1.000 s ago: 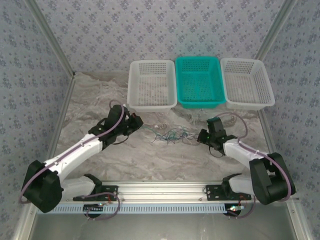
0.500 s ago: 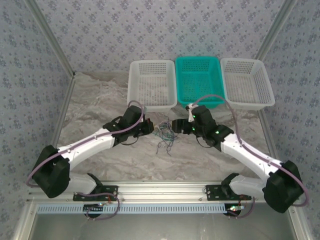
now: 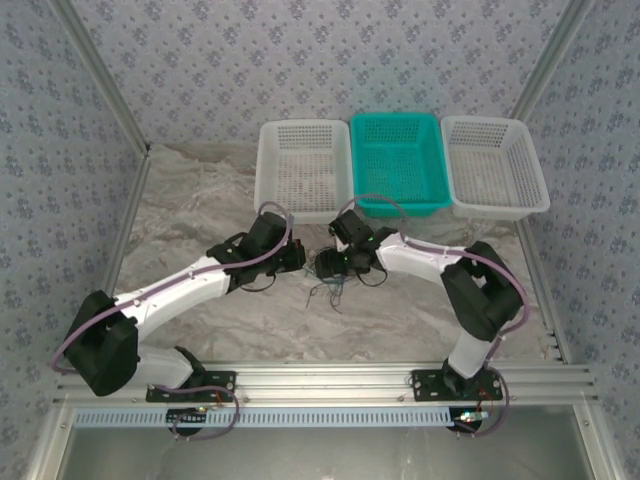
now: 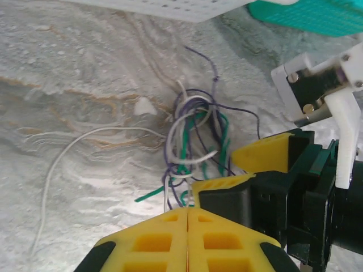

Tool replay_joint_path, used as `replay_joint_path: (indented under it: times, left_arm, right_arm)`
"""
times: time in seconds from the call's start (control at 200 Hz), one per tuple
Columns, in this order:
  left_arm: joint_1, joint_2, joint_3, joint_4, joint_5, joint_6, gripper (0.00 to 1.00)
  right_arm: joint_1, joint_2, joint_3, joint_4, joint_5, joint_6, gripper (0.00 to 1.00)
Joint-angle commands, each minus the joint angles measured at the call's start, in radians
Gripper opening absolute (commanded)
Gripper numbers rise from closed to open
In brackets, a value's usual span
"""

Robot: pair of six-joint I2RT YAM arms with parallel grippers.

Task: Untangle the cables

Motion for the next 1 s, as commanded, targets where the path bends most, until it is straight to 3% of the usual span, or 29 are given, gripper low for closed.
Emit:
replay_joint_path:
  times: [0.0,0.14,0.32,0.5,0.74,0.994]
  left_arm:
    - [-0.005,-0.035,0.031,-0.083,-0.113,-0.010,0.00]
    - [0.000,-0.043,0.031,-0.132,-0.184,-0.050,0.00]
    - [0.019,-0.065,0.020,-0.187,-0.228,-0.076,0.00]
    - [0.117,-0.184,-0.034,-0.273,-0.288,-0.140,0.00]
    - [0.400,-0.463,-0.158,-0.270,-0.148,-0.117,0.00]
    - [0.518,-0.464,-0.095,-0.370,-0.115,-0.029,0.00]
  right_arm:
    - [-0.002,0.037,0.008,-0.027,-0.053,-0.001,0.62]
    - [-0.023,0.060,-0.028,-0.011,0.003,0.026,0.31]
    - [-0.096,0.016,-0.109,0.059,-0.010,0.062,0.00]
    - [-0.218,-0.088,-0.218,0.115,-0.025,0.115,0.00]
    - [-0.452,-0.197,-0.419,0.221,-0.102,0.222,0.00]
    - [-0.621,-0.340,-0.542,0.256,-0.091,0.326,0.00]
